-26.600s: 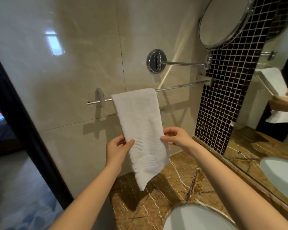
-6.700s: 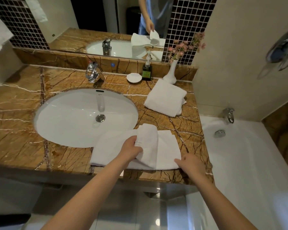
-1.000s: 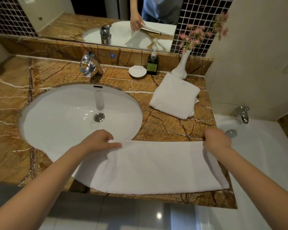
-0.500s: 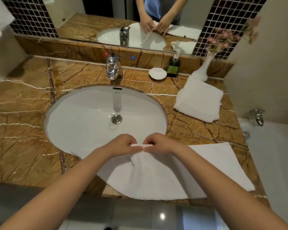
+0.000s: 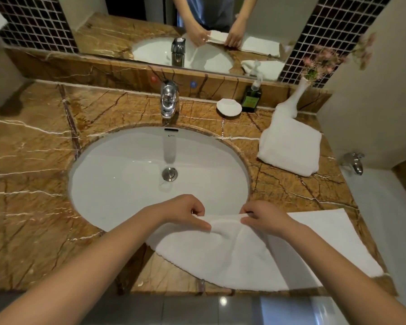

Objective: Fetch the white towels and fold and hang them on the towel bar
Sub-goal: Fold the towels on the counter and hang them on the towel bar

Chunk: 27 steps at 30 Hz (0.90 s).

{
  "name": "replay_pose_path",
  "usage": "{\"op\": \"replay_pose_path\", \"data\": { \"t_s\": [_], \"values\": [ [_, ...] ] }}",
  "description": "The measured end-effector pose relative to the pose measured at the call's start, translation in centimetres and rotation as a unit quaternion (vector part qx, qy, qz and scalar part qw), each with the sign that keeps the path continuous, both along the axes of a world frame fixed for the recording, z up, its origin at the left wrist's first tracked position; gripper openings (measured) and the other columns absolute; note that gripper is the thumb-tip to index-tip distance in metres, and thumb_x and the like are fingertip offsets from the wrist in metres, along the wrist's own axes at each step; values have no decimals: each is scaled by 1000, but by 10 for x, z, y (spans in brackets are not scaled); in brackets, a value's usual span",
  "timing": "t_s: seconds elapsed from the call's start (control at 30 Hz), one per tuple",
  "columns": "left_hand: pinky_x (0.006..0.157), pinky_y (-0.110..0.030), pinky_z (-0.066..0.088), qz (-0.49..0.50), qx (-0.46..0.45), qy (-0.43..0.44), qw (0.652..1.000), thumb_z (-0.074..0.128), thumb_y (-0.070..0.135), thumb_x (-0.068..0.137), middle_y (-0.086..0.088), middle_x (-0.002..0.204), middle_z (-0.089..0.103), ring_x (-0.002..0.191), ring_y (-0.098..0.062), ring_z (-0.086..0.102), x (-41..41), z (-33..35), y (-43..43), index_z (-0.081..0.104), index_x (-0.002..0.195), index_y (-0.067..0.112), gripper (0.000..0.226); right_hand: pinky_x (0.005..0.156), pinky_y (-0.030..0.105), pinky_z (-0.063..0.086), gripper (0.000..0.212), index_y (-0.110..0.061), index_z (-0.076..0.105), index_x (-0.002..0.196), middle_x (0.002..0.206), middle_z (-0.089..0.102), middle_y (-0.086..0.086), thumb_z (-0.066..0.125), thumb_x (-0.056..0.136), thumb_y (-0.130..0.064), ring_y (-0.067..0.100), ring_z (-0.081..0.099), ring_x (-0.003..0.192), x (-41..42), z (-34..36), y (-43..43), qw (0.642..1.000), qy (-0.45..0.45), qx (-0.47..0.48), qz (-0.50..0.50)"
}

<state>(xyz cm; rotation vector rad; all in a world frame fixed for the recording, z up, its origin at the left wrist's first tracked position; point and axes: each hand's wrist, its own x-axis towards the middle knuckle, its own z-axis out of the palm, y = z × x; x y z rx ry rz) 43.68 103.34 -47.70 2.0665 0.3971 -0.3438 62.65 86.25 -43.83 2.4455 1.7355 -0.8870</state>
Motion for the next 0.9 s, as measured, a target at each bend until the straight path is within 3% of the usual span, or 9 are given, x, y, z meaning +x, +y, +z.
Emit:
{"op": "replay_pose_path", "data": {
  "t_s": [0.1,0.23,0.33,0.43,0.57,0.63,0.7,0.8,0.9],
  "values": [
    [60,-26,24,-72,49,46,995,72,50,72,8,62,31,59,-11,31,-7,0,8,41,62,17,47,76,36,51,18,-18,67,98,97,66,-2,57,91,-31,17,60,90,-2,-1,-1,1000,-10,-5,-15],
    [58,-25,28,-50,94,75,992,68,45,79,8,62,39,58,-11,36,-20,0,27,44,62,22,37,80,36,52,20,-22,69,104,104,67,-6,58,89,-32,13,61,95,-1,0,-5,999,-13,-8,-31],
    [57,-21,33,2,98,56,994,73,33,77,13,69,45,60,-3,41,-36,8,39,47,77,27,27,78,34,52,19,-26,68,104,104,67,-9,58,90,-34,12,60,95,-2,1,-8,999,-21,-8,-39],
    [61,-20,36,1,125,79,989,73,34,77,10,76,48,68,-6,47,-52,18,48,55,97,23,29,66,30,45,17,-22,65,99,99,66,-6,56,91,-34,14,59,90,-8,-1,-6,998,-53,5,-27],
    [55,-24,29,-54,198,124,971,65,34,83,4,66,45,57,-11,39,-62,23,57,50,68,16,28,65,30,40,17,-20,62,103,100,61,-1,57,87,-24,21,59,93,-30,-1,1,983,-173,62,-7],
    [56,-25,30,-61,211,140,965,58,34,88,6,65,45,57,-9,40,-63,21,56,46,65,18,30,59,31,38,24,-15,64,91,87,59,3,69,68,-14,28,61,81,-53,2,8,970,-207,130,5],
    [61,-27,32,-65,214,150,963,53,33,92,5,67,43,62,-13,41,-62,17,53,41,65,19,32,53,31,40,25,-16,62,81,77,56,2,72,59,-14,28,59,69,-93,8,18,971,-153,176,58],
    [65,-29,31,-61,211,156,963,50,28,94,2,71,41,70,-18,40,-60,13,49,34,66,19,33,50,31,36,17,-15,60,81,75,59,5,64,75,-30,27,57,66,-160,14,36,957,-73,208,187],
    [61,-29,27,-49,209,138,967,48,24,94,4,67,36,66,-17,36,-60,12,49,29,65,20,35,51,29,29,18,-10,61,89,83,61,11,62,83,-26,28,57,73,-207,13,53,955,-70,162,238]
  ]
}}
